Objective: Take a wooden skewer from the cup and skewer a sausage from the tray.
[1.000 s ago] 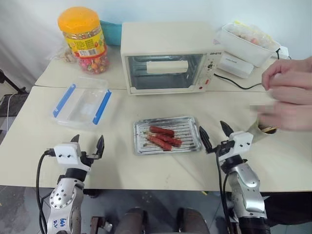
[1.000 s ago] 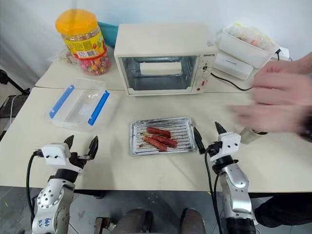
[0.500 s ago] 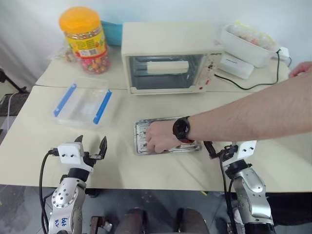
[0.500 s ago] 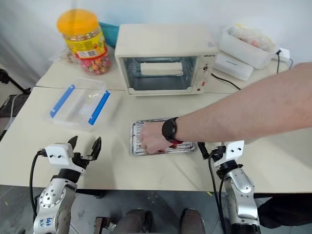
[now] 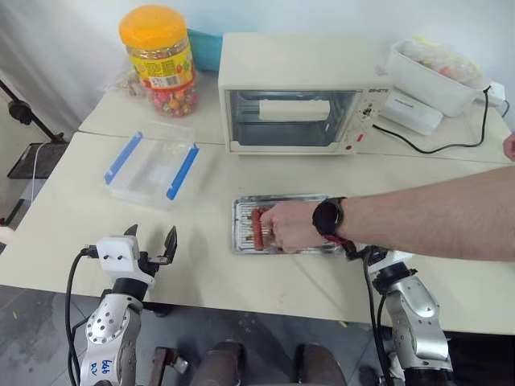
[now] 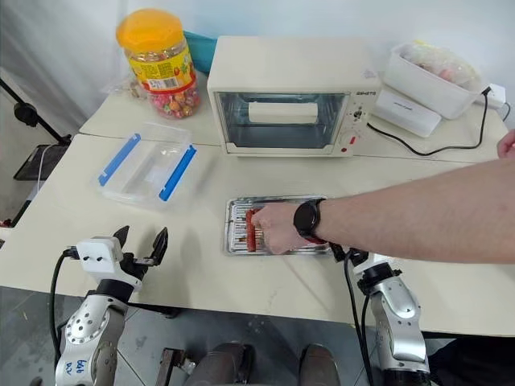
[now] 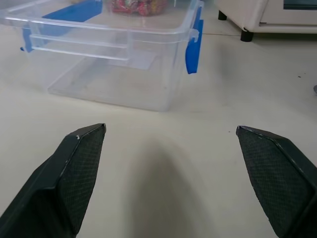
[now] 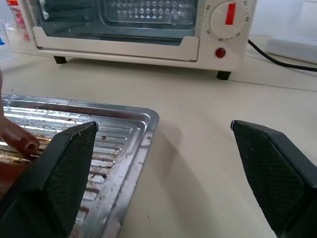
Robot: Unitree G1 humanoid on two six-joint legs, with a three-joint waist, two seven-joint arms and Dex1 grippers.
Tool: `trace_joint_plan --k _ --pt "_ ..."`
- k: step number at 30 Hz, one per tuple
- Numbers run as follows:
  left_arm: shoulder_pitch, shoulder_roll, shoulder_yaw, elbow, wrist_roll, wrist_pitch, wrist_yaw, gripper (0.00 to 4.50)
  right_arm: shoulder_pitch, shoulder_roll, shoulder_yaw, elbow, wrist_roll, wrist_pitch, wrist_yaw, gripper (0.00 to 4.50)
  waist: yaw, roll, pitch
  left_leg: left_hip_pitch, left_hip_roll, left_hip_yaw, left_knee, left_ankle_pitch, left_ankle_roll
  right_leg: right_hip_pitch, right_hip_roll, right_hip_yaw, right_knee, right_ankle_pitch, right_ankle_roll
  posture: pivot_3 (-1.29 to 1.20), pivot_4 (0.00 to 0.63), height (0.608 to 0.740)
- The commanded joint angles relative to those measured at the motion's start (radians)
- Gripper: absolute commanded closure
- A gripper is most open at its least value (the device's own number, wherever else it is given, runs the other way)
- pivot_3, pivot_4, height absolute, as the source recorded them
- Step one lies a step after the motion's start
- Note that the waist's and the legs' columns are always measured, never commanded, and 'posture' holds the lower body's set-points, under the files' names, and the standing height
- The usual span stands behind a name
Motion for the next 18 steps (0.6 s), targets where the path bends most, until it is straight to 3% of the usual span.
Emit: trace_joint_plan --k 1,6,10,12,18 --pt "-0.003 0.004 0.003 -0.037 0.001 -0.007 0.0 0.01 0.004 -0.006 -0.013 -0.042 0.01 0.004 -0.006 0.0 -0.001 0.0 0.0 0.0 0.001 0.001 0.0 0.0 0.0 0.0 0.0 0.0 0.0 0.0 0.0 0.0 0.15 0.74" --pt "-0.009 0.005 0.004 -0.031 0.002 -0.009 -0.001 0.01 0.004 -0.005 -0.006 -0.045 0.006 0.022 -0.008 0.0 0.001 0.0 0.0 0.0 0.003 0.006 0.0 0.0 0.0 -0.003 0.0 0.001 -0.001 0.0 0.0 0.0 0.15 0.74" --pt "-0.016 0.006 0.006 -0.024 0.002 -0.011 -0.002 0.01 0.0 0.003 -0.004 -0.042 0.011 0.016 -0.006 0.0 0.022 -0.009 -0.004 0.002 0.032 0.066 0.004 -0.009 -0.01 -0.022 0.015 0.02 -0.012 -0.001 -0.001 0.0 0.15 0.74" --pt "-0.022 0.008 0.006 -0.018 0.003 -0.012 -0.003 0.01 0.0 0.005 -0.001 -0.039 0.008 0.008 -0.003 0.0 0.012 -0.011 -0.005 0.003 0.041 0.092 0.002 -0.012 -0.01 -0.031 0.017 0.019 -0.014 -0.001 -0.002 0.0 0.15 0.74" --pt "-0.029 0.009 0.007 -0.01 0.005 -0.015 -0.006 0.01 0.006 0.004 -0.001 -0.033 0.01 -0.002 0.005 0.0 -0.015 -0.012 -0.005 0.007 0.046 0.097 0.003 -0.012 -0.01 -0.034 0.017 0.01 -0.005 0.0 -0.003 0.0 0.15 0.74"
